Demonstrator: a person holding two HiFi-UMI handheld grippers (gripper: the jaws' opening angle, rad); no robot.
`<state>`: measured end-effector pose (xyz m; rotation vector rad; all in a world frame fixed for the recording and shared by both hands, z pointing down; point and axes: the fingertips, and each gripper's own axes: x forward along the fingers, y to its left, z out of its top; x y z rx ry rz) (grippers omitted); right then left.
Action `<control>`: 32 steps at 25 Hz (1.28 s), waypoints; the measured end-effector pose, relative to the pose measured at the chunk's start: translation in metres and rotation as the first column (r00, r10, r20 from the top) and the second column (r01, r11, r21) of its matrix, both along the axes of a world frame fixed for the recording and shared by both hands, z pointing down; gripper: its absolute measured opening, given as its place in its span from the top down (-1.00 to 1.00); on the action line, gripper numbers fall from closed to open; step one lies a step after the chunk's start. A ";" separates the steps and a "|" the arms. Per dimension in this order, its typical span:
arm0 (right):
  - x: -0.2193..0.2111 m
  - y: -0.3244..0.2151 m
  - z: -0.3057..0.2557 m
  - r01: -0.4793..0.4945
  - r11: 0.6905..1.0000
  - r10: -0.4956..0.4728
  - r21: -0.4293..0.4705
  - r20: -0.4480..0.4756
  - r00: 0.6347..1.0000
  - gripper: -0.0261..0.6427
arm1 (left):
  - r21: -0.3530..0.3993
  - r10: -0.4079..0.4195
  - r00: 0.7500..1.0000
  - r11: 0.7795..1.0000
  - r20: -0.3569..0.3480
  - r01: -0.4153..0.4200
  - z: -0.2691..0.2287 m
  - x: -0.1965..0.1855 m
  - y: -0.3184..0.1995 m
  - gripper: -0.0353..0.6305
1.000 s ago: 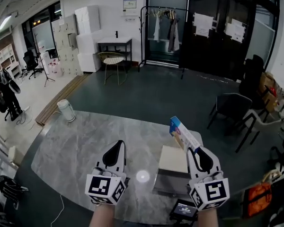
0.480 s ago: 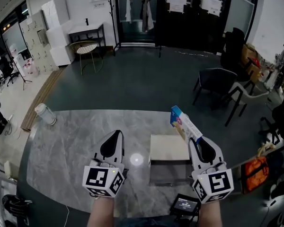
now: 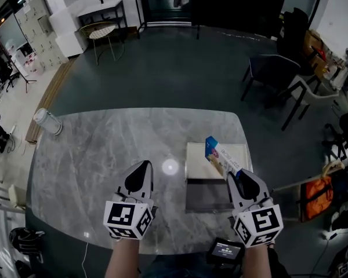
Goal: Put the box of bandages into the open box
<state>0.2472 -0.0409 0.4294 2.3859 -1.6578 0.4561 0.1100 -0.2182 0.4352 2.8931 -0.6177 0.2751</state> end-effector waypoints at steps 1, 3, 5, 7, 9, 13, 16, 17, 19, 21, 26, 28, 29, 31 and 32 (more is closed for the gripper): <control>0.000 0.000 0.004 0.010 1.000 -0.010 -0.015 0.018 1.000 0.62 | -0.016 -0.003 1.000 1.000 0.016 0.003 0.004 0.000 0.001 0.87; -0.002 0.002 0.012 0.037 0.998 -0.035 -0.046 0.059 0.998 0.62 | -0.047 -0.007 0.999 0.999 0.041 0.009 0.013 0.001 0.007 0.86; -0.009 0.007 0.027 0.070 0.994 -0.061 -0.081 0.112 0.992 0.62 | -0.073 -0.009 0.998 0.997 0.061 0.013 0.026 -0.001 0.015 0.86; -0.018 0.011 0.044 0.101 0.988 -0.079 -0.117 0.174 0.982 0.62 | -0.099 -0.010 0.997 0.995 0.073 0.018 0.040 -0.004 0.020 0.86; -0.026 0.014 0.059 0.127 0.980 -0.090 -0.153 0.232 0.969 0.62 | -0.118 -0.010 0.997 0.993 0.083 0.020 0.050 -0.007 0.024 0.86; -0.040 0.021 0.080 0.165 0.959 -0.082 -0.231 0.331 0.940 0.62 | -0.142 -0.012 0.995 0.990 0.100 0.026 0.060 -0.014 0.027 0.86; -0.046 0.025 0.098 0.177 0.936 -0.035 -0.304 0.419 0.907 0.62 | -0.151 -0.017 0.994 0.988 0.105 0.033 0.061 -0.018 0.026 0.86; -0.046 0.028 0.103 0.174 0.926 -0.007 -0.335 0.447 0.895 0.62 | -0.153 -0.019 0.994 0.988 0.107 0.035 0.061 -0.019 0.026 0.86; -0.047 0.031 0.115 0.175 0.902 0.044 -0.395 0.487 0.872 0.62 | -0.154 -0.026 0.994 0.987 0.106 0.043 0.059 -0.021 0.024 0.86; -0.050 0.032 0.124 0.189 0.883 0.067 -0.430 0.513 0.856 0.62 | -0.154 -0.035 0.994 0.987 0.105 0.051 0.060 -0.024 0.024 0.87; -0.045 0.027 0.133 0.197 0.881 0.117 -0.430 0.603 0.789 0.62 | -0.174 -0.049 0.994 0.983 0.096 0.065 0.060 -0.024 0.025 0.86; -0.041 0.025 0.135 0.191 0.879 0.138 -0.436 0.617 0.774 0.62 | -0.176 -0.050 0.994 0.982 0.096 0.067 0.059 -0.027 0.024 0.86; -0.040 0.024 0.136 0.192 0.878 0.143 -0.439 0.622 0.770 0.62 | -0.176 -0.052 0.994 0.982 0.096 0.068 0.059 -0.029 0.023 0.86; -0.038 0.020 0.139 0.194 0.872 0.146 -0.450 0.617 0.773 0.61 | -0.178 -0.057 0.994 0.981 0.093 0.073 0.058 -0.032 0.020 0.87; -0.036 0.019 0.140 0.194 0.866 0.147 -0.461 0.606 0.782 0.60 | -0.180 -0.060 0.994 0.981 0.092 0.076 0.058 -0.033 0.018 0.86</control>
